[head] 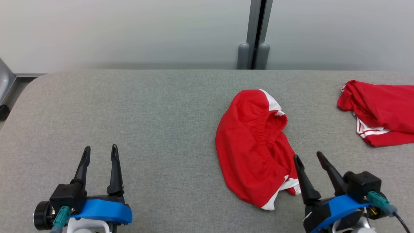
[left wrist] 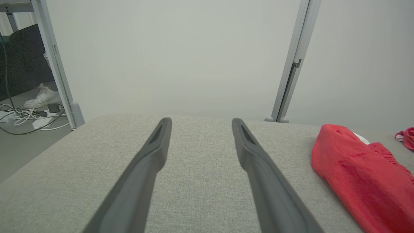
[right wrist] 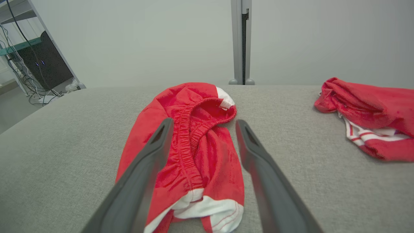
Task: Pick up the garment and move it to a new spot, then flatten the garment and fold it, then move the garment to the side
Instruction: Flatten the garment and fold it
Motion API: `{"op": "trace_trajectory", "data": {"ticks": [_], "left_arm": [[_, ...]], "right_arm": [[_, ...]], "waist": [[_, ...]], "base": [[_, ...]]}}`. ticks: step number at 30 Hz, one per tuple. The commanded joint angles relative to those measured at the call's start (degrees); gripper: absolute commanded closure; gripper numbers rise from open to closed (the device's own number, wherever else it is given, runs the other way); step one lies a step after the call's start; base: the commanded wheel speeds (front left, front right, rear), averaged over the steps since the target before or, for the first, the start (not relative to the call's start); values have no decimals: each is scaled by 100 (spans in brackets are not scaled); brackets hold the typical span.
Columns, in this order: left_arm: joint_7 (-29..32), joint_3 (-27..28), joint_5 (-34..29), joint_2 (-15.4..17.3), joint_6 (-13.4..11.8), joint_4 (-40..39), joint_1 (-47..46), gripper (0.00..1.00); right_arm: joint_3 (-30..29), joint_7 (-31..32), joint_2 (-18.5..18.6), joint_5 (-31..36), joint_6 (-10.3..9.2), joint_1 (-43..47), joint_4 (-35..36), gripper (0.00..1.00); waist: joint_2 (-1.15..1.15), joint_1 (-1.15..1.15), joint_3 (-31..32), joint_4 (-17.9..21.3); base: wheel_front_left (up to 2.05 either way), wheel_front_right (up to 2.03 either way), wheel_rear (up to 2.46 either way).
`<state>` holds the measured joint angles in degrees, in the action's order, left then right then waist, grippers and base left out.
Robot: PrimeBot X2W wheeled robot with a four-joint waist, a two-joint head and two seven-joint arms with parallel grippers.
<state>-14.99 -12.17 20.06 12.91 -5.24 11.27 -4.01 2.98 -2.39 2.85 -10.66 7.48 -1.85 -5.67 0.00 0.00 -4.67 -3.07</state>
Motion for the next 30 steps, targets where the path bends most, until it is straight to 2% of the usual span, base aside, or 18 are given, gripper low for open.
{"op": "trace_trajectory", "data": {"ticks": [1, 24, 25, 26, 27, 30], "left_arm": [[-26, 9, -45, -10, 15, 2, -98, 0], [-26, 123, -260, -284, 264, 233, -348, 0], [-26, 133, -262, -294, 270, 240, -350, 0], [-26, 141, -268, -301, 273, 246, -346, 0], [-26, 150, -280, -307, 285, 253, -341, 0], [-26, 164, -297, -318, 302, 259, -335, 0]], "right_arm": [[68, -9, 7, -58, 3, -91, -122, 0], [694, -627, 4, -674, 3, -611, -2467, 0], [747, -656, 4, -767, 3, -631, -2521, 47], [773, -691, 5, -818, 3, -665, -2586, 78], [778, -742, 6, -836, 3, -723, -2638, 100], [715, -850, 7, -817, 3, -838, -2717, 100]], "waist": [[0, 0, -36, -34], [0, 0, -393, -414], [0, 0, -387, -414], [0, 0, -379, -410], [0, 0, -370, -405], [0, 0, -357, -390]], "base": [[0, 0, 0], [0, 0, 0], [0, 0, 0], [0, 0, 0], [0, 0, 0], [0, 0, 0]]}}
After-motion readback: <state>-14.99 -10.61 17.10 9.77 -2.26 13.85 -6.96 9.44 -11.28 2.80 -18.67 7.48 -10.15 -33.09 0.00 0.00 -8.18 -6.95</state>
